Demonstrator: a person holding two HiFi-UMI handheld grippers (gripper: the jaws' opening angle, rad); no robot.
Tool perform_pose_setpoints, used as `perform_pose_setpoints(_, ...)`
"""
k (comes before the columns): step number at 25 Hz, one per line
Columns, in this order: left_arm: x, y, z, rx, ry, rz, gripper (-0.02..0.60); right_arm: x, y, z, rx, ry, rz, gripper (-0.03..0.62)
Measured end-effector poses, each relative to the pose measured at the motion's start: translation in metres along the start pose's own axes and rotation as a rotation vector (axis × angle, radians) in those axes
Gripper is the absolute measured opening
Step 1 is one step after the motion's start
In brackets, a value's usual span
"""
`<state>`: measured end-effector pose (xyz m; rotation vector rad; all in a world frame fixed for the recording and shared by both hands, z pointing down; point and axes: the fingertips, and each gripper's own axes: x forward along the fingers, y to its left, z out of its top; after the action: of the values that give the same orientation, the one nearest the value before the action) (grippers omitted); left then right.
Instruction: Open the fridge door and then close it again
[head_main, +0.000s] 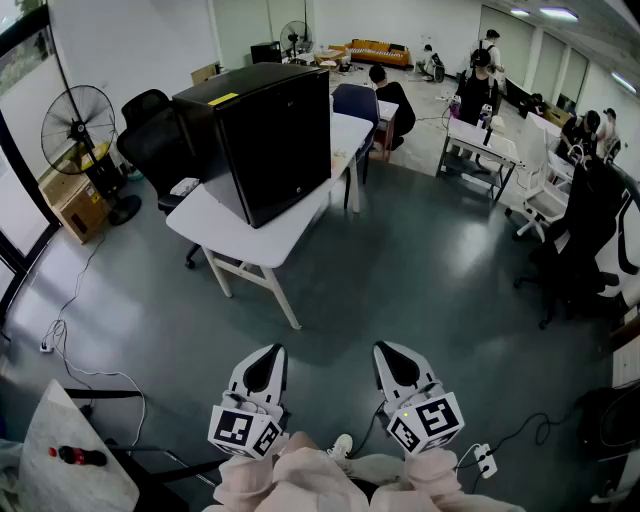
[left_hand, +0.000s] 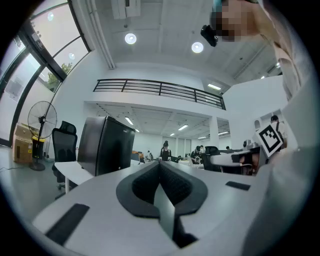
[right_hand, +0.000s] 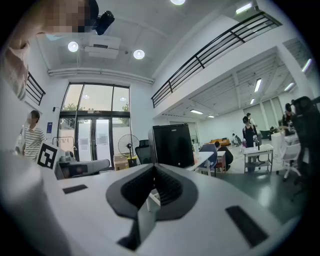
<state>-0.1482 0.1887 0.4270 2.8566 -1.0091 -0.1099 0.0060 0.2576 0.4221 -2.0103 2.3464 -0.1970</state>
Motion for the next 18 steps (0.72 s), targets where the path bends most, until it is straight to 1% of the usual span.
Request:
perform_pose_setpoints(4, -0.005, 0.002, -0.005, -0.003, 0.004, 0.010, 0.012, 0.002, 0.002, -0.003, 0.005, 0.005, 0.007, 0.011)
perform_pose_setpoints(9, -0.012, 0.004, -0.007, -0.012, 0.004, 0.025, 0.012, 0.002, 0.004, -0.007, 0.039, 0.000, 0.010, 0.014)
perform_pose_setpoints(15, -0.019, -0.003, -0.015, -0.037, 0.024, 0.035, 0.012, 0.003, 0.005, -0.017, 0.038, 0.042, 0.016, 0.015)
perform_pose_setpoints(18, -0.018, -0.001, -0.016, -0.034, 0.031, 0.037, 0.012, 0.007, 0.004, -0.019, 0.039, 0.048, 0.021, 0.015)
